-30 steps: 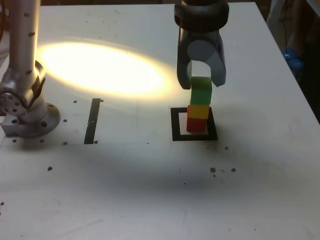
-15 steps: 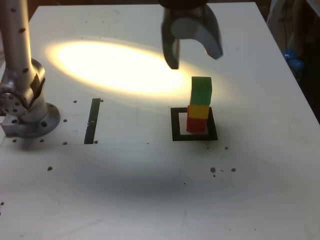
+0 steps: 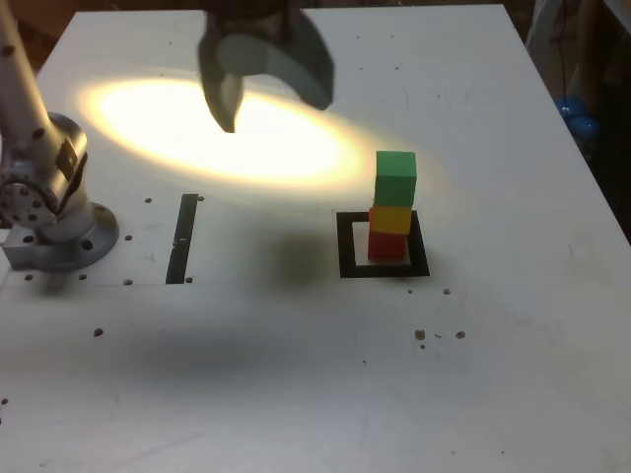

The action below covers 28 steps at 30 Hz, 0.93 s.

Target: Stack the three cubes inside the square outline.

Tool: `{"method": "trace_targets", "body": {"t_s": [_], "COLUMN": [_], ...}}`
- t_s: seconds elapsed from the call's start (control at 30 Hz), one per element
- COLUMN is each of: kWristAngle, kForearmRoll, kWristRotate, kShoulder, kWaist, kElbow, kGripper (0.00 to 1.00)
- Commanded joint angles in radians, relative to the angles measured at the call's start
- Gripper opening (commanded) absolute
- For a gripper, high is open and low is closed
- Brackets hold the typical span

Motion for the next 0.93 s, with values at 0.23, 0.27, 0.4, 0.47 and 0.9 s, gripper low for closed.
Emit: {"method": "trace_targets", "body": {"t_s": [0.23, 0.27, 0.4, 0.47, 0.9], "kWristAngle": [-0.012, -0.012, -0.012, -0.015, -0.055], "kForearmRoll": [-0.116, -0.133, -0.193, -0.215, -0.312], "kWristRotate": [0.0, -0.001, -0.005, -0.007, 0.001], "kShoulder": [-0.081, -0.087, -0.109, -0.117, -0.127], "kWaist": [0.0, 0.0, 0.0, 0.0, 0.0], "kElbow": [0.269, 0.298, 0.407, 0.447, 0.567], "kGripper": [0.99, 0.99, 0.99, 0.99, 0.99]}}
